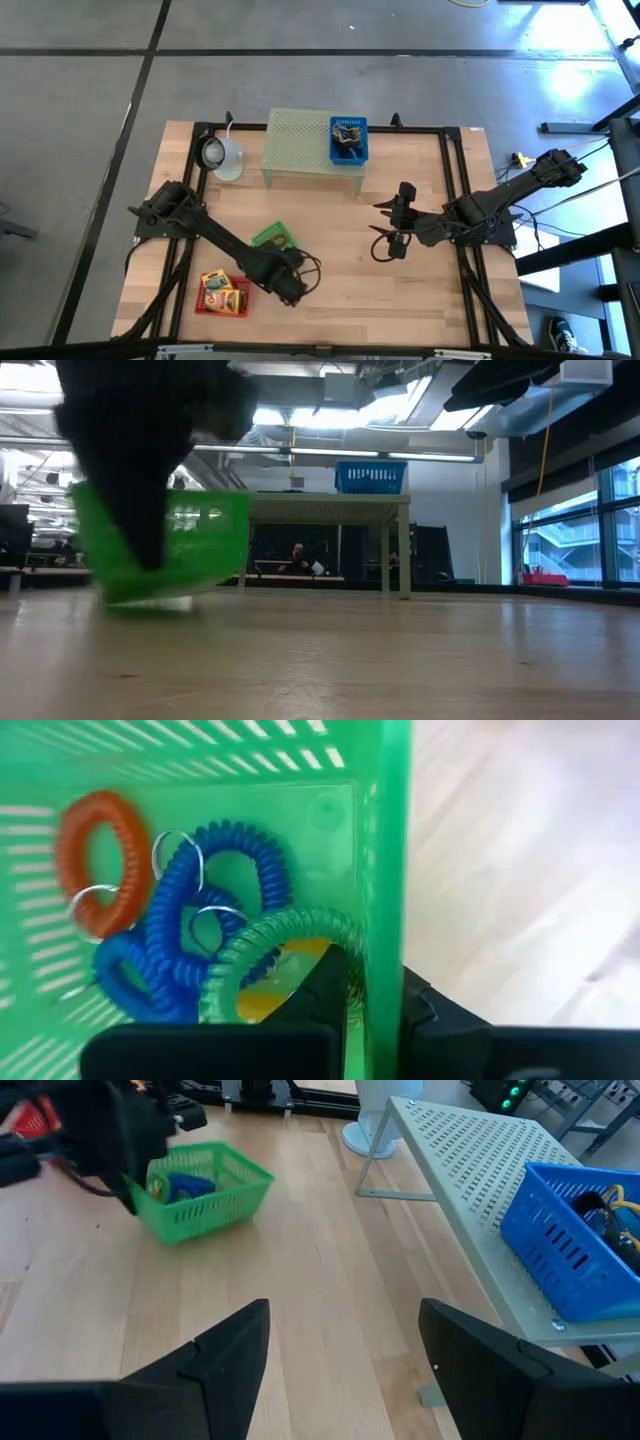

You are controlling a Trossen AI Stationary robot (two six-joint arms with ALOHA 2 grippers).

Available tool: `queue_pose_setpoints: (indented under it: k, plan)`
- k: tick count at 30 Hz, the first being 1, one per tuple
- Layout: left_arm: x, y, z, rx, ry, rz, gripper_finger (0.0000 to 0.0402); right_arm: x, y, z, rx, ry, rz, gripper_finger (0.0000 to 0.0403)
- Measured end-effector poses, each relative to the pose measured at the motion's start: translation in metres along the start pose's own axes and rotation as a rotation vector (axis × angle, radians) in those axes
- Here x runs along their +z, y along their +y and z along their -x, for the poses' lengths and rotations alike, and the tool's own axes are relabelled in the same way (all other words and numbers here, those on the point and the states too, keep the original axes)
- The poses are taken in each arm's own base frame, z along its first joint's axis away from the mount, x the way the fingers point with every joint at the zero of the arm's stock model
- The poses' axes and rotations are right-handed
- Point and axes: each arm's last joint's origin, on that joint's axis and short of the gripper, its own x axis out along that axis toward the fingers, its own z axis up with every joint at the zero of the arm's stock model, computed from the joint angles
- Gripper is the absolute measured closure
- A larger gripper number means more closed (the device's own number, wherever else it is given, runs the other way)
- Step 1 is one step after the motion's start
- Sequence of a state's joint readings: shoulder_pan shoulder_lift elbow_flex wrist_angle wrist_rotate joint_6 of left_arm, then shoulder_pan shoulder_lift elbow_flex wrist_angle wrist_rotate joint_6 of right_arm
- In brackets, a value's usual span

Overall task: Pick & Place Office Desk Supplies
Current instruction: Put the green bin on the shelf

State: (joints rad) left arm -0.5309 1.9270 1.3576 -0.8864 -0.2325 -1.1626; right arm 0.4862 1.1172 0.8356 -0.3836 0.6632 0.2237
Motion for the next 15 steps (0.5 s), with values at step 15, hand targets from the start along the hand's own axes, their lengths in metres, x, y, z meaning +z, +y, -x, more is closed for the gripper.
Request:
queue_pose_setpoints:
  k: [15]
  plan:
    - [0.014,-0.027,0.029,-0.041,-0.273,-0.572,0.0388,0.0,0.0,0.0,0.0,0.001,0.001,0.0144]
